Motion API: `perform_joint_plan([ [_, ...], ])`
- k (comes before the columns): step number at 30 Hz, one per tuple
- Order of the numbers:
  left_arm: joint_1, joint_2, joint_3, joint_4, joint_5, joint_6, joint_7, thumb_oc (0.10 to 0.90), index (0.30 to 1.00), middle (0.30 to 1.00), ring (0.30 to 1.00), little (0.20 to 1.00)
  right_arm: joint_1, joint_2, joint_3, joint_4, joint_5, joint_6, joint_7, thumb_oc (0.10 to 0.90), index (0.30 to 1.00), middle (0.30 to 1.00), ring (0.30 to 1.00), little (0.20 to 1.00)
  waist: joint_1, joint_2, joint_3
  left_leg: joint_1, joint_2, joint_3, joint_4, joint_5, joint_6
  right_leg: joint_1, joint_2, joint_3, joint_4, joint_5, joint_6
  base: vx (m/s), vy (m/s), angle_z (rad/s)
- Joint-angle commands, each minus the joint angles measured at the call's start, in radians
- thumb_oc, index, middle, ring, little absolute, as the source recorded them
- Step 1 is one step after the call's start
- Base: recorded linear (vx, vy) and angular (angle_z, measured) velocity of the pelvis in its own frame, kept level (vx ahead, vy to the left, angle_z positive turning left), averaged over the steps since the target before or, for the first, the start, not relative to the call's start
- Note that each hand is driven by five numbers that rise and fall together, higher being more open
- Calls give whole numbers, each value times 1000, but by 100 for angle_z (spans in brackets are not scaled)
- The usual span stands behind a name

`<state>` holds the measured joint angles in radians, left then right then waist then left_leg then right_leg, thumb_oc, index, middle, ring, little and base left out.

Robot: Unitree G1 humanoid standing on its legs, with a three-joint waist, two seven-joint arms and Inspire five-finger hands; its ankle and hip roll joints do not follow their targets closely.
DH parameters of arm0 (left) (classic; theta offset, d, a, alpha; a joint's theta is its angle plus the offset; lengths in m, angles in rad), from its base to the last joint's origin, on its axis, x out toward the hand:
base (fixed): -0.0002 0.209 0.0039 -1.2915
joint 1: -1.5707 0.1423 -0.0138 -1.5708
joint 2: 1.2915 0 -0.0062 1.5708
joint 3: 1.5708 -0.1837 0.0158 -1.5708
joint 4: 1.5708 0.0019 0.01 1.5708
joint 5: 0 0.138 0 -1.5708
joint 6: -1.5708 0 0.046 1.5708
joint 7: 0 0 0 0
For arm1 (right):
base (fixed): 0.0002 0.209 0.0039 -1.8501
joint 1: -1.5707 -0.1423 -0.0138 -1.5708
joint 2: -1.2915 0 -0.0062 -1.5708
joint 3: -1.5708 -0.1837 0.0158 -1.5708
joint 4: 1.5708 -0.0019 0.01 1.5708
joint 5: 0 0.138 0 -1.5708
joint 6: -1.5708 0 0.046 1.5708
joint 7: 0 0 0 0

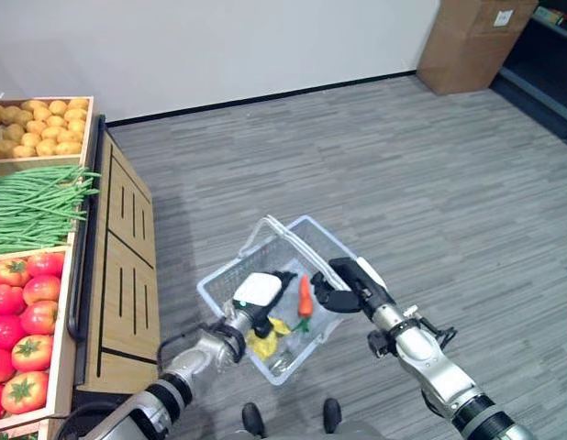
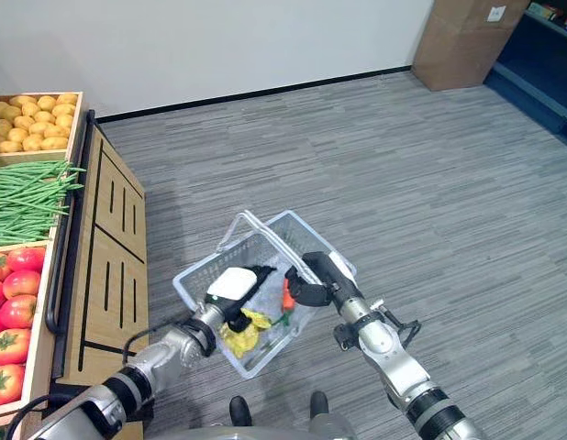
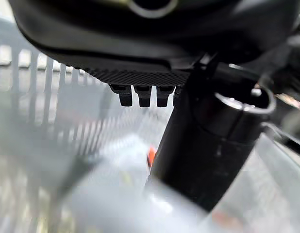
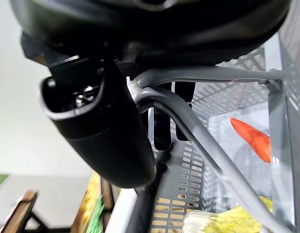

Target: Get the vegetables into the basket

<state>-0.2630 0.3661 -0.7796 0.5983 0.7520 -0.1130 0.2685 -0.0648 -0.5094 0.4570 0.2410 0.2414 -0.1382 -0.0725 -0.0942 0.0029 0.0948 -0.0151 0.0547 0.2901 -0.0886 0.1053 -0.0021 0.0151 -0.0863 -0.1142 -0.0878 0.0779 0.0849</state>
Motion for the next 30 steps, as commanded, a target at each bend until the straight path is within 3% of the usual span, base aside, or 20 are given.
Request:
perform_joint_plan([
  [1,-62,89,154,-246,-115,-89,24,900,1000,1000,1000,1000,-74,56,-162,-59,-24,-149,-99,400,300,300,300,300,28,-36,-92,52,86,-27,1,-60,-103,-23,-85,-3,1,9,84,0,0,0],
  [8,78,128,236,-465,-455,-157,-101,900,1000,1000,1000,1000,-73,77,-236,108,-113,-116,-161,400,300,300,300,300,50,-36,-86,46,84,-45,1,-56,-100,-18,-85,-15,1,8,81,-4,-7,5],
  [11,111,143,249,-510,-545,-160,-151,900,1000,1000,1000,1000,-78,80,-253,159,-131,-110,-170,400,300,300,300,300,54,-35,-85,46,85,-48,1,-56,-100,-17,-86,-19,1,8,81,-5,-3,11],
  [12,158,153,283,-552,-662,-161,-159,900,1000,1000,1000,1000,-77,73,-271,221,-156,-96,-182,400,300,300,300,300,61,-34,-84,46,84,-51,1,-56,-99,-16,-86,-21,1,8,81,-2,-3,8],
  [18,239,181,334,-610,-845,-158,-228,900,1000,1000,1000,1000,-90,59,-300,371,-188,-77,-196,400,300,300,300,300,70,-32,-83,44,83,-61,1,-53,-99,-13,-83,-26,1,8,79,-1,-2,2],
  [24,367,154,420,-520,-1123,-114,-328,900,1000,1000,1000,1000,-107,40,-330,617,-203,-44,-185,400,300,300,300,300,86,-30,-75,37,84,-72,1,-44,-100,-11,-82,-33,1,9,76,-18,-9,4],
  [26,404,139,459,-471,-1148,-104,-339,900,1000,1000,1000,1000,-103,30,-348,673,-204,-39,-181,400,300,300,300,300,90,-28,-74,34,85,-76,1,-42,-101,-12,-81,-37,1,9,76,-24,-18,5],
  [28,459,86,530,-284,-1143,-84,-339,900,1000,1000,1000,1000,-106,13,-378,842,-199,-26,-160,400,300,300,300,300,102,-26,-71,28,84,-83,1,-35,-102,-13,-81,-43,1,10,75,-29,-23,9],
  [30,461,79,539,-258,-1129,-86,-338,900,1000,1000,1000,1000,-109,11,-380,861,-197,-25,-157,400,300,300,300,300,104,-25,-70,26,85,-84,1,-35,-102,-14,-81,-43,1,11,75,-15,-10,7],
])
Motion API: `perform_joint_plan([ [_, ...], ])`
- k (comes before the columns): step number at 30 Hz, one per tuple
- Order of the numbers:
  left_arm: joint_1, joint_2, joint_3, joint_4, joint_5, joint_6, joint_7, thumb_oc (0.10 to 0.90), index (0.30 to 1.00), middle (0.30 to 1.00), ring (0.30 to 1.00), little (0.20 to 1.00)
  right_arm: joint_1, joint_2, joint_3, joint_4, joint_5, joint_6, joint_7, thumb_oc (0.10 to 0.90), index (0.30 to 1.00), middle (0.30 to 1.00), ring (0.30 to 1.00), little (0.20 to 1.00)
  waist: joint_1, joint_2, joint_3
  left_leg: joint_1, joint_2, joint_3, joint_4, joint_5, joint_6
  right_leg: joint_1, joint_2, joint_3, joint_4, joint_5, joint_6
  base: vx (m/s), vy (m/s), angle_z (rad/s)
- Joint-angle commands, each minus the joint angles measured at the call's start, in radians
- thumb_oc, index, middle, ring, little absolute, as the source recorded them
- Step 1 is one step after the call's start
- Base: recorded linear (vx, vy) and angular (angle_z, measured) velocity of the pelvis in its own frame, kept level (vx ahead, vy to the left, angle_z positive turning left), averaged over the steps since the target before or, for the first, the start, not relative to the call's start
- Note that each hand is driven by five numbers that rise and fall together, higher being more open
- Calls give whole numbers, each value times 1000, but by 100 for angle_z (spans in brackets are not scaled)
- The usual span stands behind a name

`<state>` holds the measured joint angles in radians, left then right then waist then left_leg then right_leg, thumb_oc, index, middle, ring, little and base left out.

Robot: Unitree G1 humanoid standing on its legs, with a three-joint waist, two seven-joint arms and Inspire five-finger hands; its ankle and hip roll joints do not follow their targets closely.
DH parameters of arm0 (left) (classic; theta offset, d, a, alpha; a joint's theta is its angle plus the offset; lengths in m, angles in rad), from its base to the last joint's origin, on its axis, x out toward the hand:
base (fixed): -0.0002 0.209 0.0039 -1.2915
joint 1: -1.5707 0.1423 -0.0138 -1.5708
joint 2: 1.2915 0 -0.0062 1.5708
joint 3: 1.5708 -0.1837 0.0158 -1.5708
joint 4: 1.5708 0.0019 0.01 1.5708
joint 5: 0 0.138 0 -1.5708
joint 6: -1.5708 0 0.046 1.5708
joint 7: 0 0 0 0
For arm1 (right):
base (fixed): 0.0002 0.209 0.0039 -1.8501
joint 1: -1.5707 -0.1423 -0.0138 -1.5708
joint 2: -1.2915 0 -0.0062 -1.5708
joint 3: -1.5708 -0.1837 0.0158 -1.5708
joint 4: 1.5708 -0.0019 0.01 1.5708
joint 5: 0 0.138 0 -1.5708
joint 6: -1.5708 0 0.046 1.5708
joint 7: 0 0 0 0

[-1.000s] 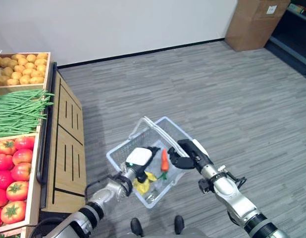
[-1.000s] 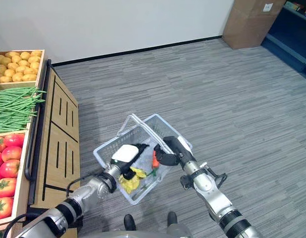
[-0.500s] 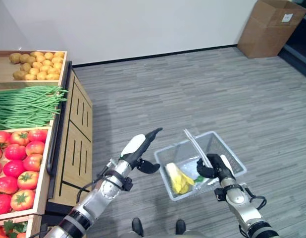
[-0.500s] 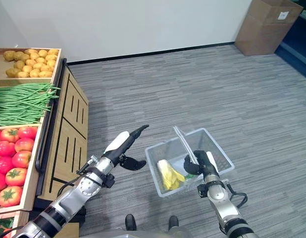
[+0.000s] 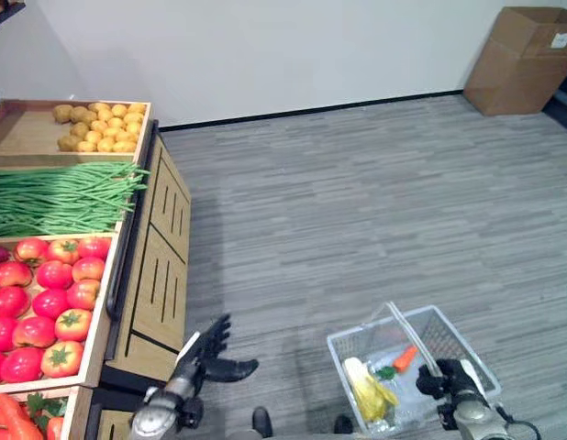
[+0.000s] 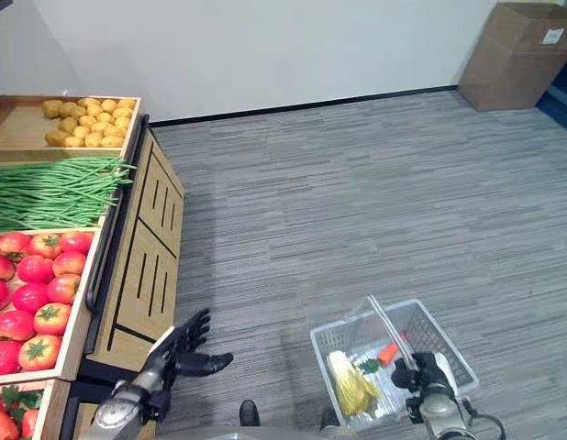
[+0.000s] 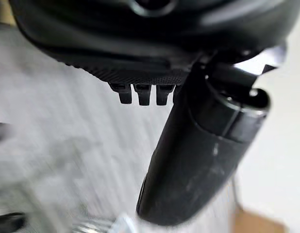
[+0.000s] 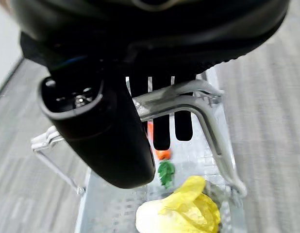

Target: Get the vegetables into the basket

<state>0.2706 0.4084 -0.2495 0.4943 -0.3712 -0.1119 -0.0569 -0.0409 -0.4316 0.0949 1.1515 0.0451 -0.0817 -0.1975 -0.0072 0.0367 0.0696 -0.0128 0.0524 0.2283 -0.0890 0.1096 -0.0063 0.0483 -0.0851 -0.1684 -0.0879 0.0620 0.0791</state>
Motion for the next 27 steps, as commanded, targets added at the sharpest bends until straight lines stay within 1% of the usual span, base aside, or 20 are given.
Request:
perform_joint_plan([
  [1,-69,31,19,-117,11,-90,-11,900,1000,1000,1000,1000,-133,-70,-23,-15,1,-79,-27,400,300,300,300,300,19,-59,-45,23,87,-23,2,-39,-98,-47,-82,10,1,26,81,0,0,0],
  [2,-79,-7,41,21,32,-84,2,900,1000,1000,1000,1000,-131,-76,-40,62,12,-75,-17,400,300,300,300,300,20,-58,-45,22,88,-24,2,-36,-99,-48,-82,6,1,26,80,0,0,0],
  [4,-92,-23,55,92,60,-86,17,900,1000,1000,1000,1000,-130,-78,-53,88,24,-75,-15,400,300,300,300,300,20,-56,-43,20,89,-24,2,-35,-100,-50,-82,6,1,26,80,0,0,0],
  [6,-127,-54,81,257,129,-81,61,900,1000,1000,1000,1000,-127,-84,-71,139,40,-71,-13,400,300,300,300,300,17,-57,-43,17,90,-24,2,-33,-103,-52,-81,4,1,27,79,0,0,0],
  [9,-146,-75,92,349,159,-82,82,900,1000,1000,1000,1000,-125,-90,-77,165,44,-69,-14,400,300,300,300,300,15,-57,-43,18,91,-24,2,-34,-103,-51,-80,2,1,26,79,1,-3,1],
  [10,-146,-75,92,349,159,-82,82,900,1000,1000,1000,1000,-125,-90,-77,165,44,-69,-14,400,300,300,300,300,15,-57,-43,18,91,-24,2,-34,-103,-51,-80,2,1,26,79,0,0,0],
  [11,-160,-87,101,403,170,-80,94,900,1000,1000,1000,1000,-127,-93,-80,176,43,-68,-16,447,366,366,366,366,14,-58,-43,17,92,-24,2,-34,-104,-52,-80,2,1,27,79,0,0,0],
  [12,-164,-91,103,423,180,-81,103,900,1000,1000,1000,1000,-127,-94,-80,182,43,-67,-16,478,410,410,410,410,14,-58,-42,17,92,-24,2,-34,-104,-53,-80,2,1,27,78,0,0,0],
  [13,-168,-95,107,443,185,-80,105,900,1000,1000,1000,1000,-125,-96,-80,191,38,-65,-15,590,566,566,566,566,14,-59,-42,16,92,-23,2,-34,-105,-53,-80,2,1,26,79,0,0,0],
  [14,-171,-97,108,451,188,-79,106,900,1000,1000,1000,1000,-124,-97,-80,194,35,-64,-15,745,783,783,783,783,13,-59,-42,16,92,-23,2,-34,-105,-52,-80,2,1,26,79,0,0,0],
  [15,-180,-104,114,498,205,-79,117,900,1000,1000,1000,1000,-118,-102,-88,218,29,-59,-20,900,1000,1000,1000,1000,12,-61,-42,16,93,-24,2,-36,-105,-53,-79,1,1,25,79,0,0,0],
  [21,-194,-117,120,574,233,-73,134,900,1000,1000,1000,1000,-108,-116,-111,249,36,-50,-32,900,1000,1000,1000,1000,10,-60,-43,16,93,-27,2,-37,-105,-54,-79,1,1,25,79,0,0,0],
  [24,-195,-124,127,627,259,-63,141,900,1000,1000,1000,1000,-100,-126,-134,261,62,-52,-32,900,1000,1000,1000,1000,7,-60,-42,15,93,-27,2,-38,-105,-56,-80,3,1,27,80,0,0,0],
  [25,-200,-131,133,676,285,-55,149,900,1000,1000,1000,1000,-85,-102,-124,261,66,-53,-21,900,1000,1000,1000,1000,5,-63,-44,17,94,-26,2,-38,-106,-56,-79,4,1,26,79,0,0,0],
  [26,-200,-130,133,677,285,-55,150,900,1000,1000,1000,1000,-85,-102,-124,261,66,-53,-21,900,1000,1000,1000,1000,5,-63,-44,17,94,-26,2,-38,-106,-56,-79,4,1,26,79,0,0,0],
  [27,-208,-135,143,707,300,-51,149,900,1000,1000,1000,1000,-65,-58,-80,256,46,-51,14,900,1000,1000,1000,1000,4,-67,-43,18,93,-27,2,-39,-106,-56,-79,4,1,28,78,0,0,0],
])
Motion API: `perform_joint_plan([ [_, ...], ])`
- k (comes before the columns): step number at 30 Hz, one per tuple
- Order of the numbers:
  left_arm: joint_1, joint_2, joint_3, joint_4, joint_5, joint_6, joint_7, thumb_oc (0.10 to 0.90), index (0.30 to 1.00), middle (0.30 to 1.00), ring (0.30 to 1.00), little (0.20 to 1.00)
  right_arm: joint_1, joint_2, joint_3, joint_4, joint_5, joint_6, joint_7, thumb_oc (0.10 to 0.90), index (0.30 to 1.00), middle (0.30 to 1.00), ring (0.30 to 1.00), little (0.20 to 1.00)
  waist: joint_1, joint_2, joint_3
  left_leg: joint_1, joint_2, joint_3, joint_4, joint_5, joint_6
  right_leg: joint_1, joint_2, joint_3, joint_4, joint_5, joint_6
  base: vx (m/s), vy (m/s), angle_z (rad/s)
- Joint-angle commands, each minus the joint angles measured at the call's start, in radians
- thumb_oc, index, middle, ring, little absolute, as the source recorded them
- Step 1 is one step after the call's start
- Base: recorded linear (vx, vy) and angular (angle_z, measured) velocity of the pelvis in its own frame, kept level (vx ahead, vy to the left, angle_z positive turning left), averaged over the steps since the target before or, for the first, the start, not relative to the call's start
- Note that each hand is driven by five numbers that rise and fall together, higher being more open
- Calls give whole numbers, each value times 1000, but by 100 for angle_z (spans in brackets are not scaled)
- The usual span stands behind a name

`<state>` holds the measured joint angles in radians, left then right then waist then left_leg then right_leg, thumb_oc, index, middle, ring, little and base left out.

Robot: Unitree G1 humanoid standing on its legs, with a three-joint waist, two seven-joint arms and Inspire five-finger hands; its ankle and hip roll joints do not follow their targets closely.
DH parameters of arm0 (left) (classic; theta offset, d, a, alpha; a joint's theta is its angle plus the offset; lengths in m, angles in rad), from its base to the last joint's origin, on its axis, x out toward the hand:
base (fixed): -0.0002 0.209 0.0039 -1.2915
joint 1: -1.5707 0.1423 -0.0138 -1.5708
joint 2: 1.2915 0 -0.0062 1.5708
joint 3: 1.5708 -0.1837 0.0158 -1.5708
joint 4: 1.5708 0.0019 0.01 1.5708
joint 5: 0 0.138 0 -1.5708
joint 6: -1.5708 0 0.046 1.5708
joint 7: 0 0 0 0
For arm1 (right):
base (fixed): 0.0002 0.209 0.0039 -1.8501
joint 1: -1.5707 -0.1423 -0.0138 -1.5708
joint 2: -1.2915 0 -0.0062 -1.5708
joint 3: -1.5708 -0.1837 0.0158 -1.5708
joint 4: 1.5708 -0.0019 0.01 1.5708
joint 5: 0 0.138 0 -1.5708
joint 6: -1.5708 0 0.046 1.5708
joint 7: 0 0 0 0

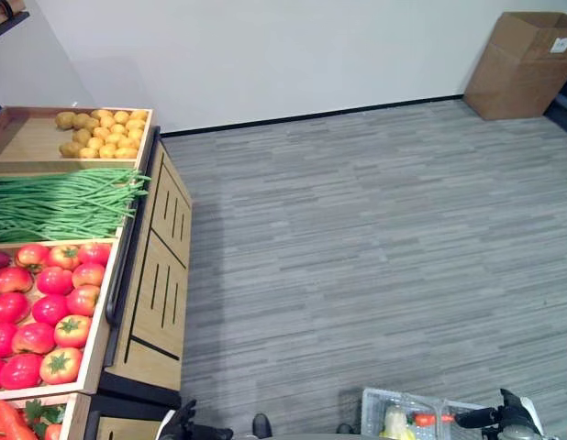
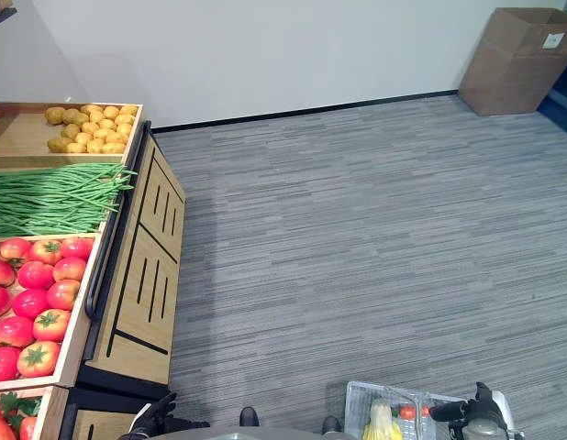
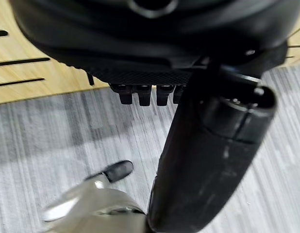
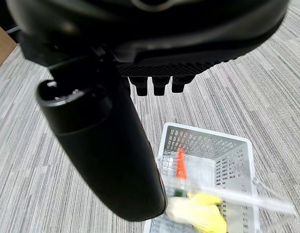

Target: Get the vegetables into the basket

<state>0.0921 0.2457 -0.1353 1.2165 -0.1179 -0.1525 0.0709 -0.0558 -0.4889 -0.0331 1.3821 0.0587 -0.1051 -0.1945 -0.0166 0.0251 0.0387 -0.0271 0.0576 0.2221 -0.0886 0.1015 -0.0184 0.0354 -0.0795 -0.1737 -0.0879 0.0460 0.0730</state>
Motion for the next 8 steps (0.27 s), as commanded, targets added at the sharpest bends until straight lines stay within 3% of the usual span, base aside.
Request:
perform_joint_plan([
  [1,-35,26,34,6,56,-5,11,900,1000,1000,1000,1000,-31,39,84,16,32,-26,58,900,1000,1000,1000,1000,13,-58,-14,33,87,-23,1,-31,-93,-42,-84,8,1,43,83,0,0,0],
  [3,-33,26,38,27,75,0,1,900,1000,1000,1000,1000,-2,67,126,7,0,-28,96,900,1000,1000,1000,1000,14,-63,-15,33,86,-28,1,-31,-92,-38,-84,5,1,40,82,2,-13,8],
  [5,-29,12,37,83,109,17,-22,900,1000,1000,1000,1000,49,147,164,20,16,-19,182,900,1000,1000,1000,1000,16,-68,-20,43,80,-40,1,-37,-89,-18,-86,-4,1,32,79,37,7,16],
  [8,-22,-2,33,111,122,28,-28,900,1000,1000,1000,1000,73,204,184,26,16,-13,202,900,1000,1000,1000,1000,17,-68,-25,47,74,-49,1,-40,-86,-9,-89,-11,1,29,78,21,25,12],
])
